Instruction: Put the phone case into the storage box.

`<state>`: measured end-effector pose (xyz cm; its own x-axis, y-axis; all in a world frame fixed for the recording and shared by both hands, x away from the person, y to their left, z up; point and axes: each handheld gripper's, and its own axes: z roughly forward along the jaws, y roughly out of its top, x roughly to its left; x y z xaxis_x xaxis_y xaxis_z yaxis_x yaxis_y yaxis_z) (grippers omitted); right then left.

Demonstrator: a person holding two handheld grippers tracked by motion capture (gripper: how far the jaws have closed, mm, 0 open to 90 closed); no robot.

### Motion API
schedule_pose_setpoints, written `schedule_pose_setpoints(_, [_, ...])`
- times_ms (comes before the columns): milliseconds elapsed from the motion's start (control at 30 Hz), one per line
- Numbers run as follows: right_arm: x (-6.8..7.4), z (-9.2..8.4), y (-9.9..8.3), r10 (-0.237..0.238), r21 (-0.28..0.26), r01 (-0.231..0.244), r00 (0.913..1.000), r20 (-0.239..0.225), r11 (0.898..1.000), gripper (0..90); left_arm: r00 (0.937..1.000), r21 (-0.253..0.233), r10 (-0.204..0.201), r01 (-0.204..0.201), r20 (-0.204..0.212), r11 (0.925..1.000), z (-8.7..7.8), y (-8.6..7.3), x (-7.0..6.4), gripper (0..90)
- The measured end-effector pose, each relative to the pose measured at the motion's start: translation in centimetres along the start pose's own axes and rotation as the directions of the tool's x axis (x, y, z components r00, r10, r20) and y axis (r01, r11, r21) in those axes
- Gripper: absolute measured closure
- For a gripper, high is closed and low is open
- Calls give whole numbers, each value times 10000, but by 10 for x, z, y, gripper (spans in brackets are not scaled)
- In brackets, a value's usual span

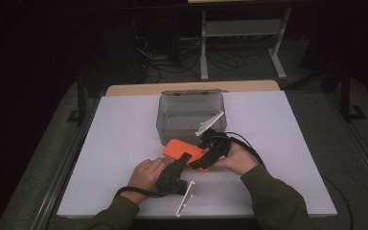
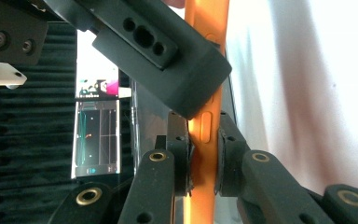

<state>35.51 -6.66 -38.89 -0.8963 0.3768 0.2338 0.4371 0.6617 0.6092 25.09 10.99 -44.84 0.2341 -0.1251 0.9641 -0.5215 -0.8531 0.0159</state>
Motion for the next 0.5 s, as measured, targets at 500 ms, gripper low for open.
schedule_pose_setpoints(500, [2,-11,-1,174,-695,-159,9996,204,9975,62,9992,51,-333,331,243,9994,0,-2,0,792])
